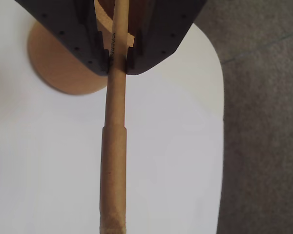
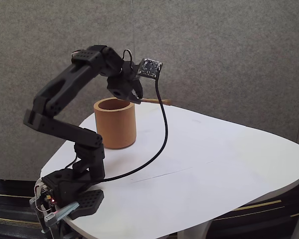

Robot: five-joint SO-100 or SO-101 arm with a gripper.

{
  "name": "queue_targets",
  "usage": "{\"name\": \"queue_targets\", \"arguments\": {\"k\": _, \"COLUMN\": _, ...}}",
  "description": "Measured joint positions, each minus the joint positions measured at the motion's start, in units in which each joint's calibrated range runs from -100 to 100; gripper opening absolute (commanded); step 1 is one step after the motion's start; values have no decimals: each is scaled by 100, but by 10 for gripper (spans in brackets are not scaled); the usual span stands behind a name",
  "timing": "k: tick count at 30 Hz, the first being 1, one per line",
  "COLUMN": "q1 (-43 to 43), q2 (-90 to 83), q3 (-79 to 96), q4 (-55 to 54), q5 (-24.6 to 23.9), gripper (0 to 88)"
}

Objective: Grab the pen and put it in the pen holder.

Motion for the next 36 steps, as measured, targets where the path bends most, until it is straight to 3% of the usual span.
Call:
{"name": "queue_targets", "arguments": {"k": 10, "q1": -59, "q2": -161, "q3": -361, "q4": -246, "q5": 107, "gripper": 7}}
{"name": "queue_targets", "arguments": {"k": 20, "q1": -852, "q2": -152, "q3": -1029, "q4": -373, "q5": 537, "gripper": 7}}
{"name": "queue_targets", "arguments": {"k": 36, "q1": -1528, "q2": -152, "q3": 181, "q4": -3017, "q5": 1944, "gripper": 7}}
